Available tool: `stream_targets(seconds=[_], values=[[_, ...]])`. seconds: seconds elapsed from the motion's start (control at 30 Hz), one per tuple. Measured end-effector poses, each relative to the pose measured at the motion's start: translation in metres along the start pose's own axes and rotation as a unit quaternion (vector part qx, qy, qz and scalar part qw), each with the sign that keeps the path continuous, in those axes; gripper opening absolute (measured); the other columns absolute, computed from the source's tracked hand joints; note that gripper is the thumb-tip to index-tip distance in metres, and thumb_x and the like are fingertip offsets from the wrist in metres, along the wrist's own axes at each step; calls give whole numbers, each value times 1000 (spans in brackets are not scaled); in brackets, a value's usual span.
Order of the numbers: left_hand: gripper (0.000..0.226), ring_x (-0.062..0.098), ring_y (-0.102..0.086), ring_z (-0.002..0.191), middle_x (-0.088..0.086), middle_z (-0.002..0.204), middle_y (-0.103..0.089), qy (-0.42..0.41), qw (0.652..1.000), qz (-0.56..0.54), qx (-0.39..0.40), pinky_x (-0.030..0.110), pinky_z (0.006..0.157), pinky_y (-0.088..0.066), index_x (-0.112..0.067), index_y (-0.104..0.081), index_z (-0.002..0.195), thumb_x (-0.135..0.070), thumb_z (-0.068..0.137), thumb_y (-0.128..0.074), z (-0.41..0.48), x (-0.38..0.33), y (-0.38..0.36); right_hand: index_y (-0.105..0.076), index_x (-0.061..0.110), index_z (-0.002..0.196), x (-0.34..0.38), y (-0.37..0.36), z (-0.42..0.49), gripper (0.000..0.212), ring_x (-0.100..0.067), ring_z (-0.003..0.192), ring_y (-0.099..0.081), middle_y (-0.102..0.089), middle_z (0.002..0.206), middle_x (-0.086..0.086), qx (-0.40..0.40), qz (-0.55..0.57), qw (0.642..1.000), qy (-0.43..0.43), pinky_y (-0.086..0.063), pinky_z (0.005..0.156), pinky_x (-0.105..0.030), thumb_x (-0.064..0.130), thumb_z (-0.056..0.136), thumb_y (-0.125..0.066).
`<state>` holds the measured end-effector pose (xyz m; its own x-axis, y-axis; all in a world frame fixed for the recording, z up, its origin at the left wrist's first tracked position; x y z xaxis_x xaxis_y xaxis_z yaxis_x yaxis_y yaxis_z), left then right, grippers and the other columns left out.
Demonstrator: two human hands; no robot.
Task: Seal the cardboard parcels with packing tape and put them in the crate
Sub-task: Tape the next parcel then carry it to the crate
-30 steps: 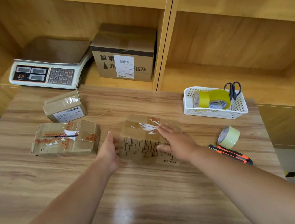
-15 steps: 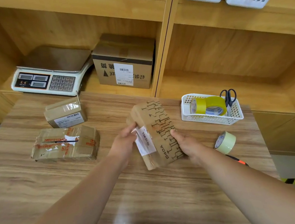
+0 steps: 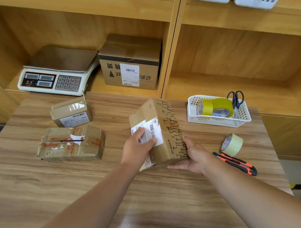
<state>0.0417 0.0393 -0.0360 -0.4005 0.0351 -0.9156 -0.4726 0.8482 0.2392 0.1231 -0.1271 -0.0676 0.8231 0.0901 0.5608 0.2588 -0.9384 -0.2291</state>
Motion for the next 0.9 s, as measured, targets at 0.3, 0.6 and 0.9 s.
stream_targets(seconds=[0.3,0.6,0.9], values=[[14,14,-47,94,-3,101,-50,8,999,23,25,26,82,-41,-26,-58,94,-14,88,-57,-6,-6,0,-62,16,107,10,-1,-2,33,-26,82,-67,-72,92,-10,-15,-100,992,74,-55,60,-38,38,99,-38],[76,8,-62,109,-10,118,-67,78,992,-66,73,35,103,-45,-25,-60,127,-66,63,-66,-8,-1,4,-59,29,117,16,-6,-5,32,-22,92,-59,-68,107,-10,31,-131,982,129,-46,78,-39,14,94,-42],[70,-1,-42,122,-13,133,-48,11,996,-11,86,21,103,-32,-21,-44,140,-9,78,-75,-6,-12,9,-16,24,152,13,-13,-12,66,-28,146,1,-4,160,-4,98,-15,993,58,-3,107,-69,37,88,-30]])
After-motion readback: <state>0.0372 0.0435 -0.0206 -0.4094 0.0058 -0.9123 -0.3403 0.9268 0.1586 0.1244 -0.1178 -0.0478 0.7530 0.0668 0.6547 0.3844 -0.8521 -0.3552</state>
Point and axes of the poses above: each hand's wrist, its own z-axis towards the middle knuckle, its own y-axis out of the back of the hand, x = y × z, the point moved 6 cm from there along z, towards the middle knuckle
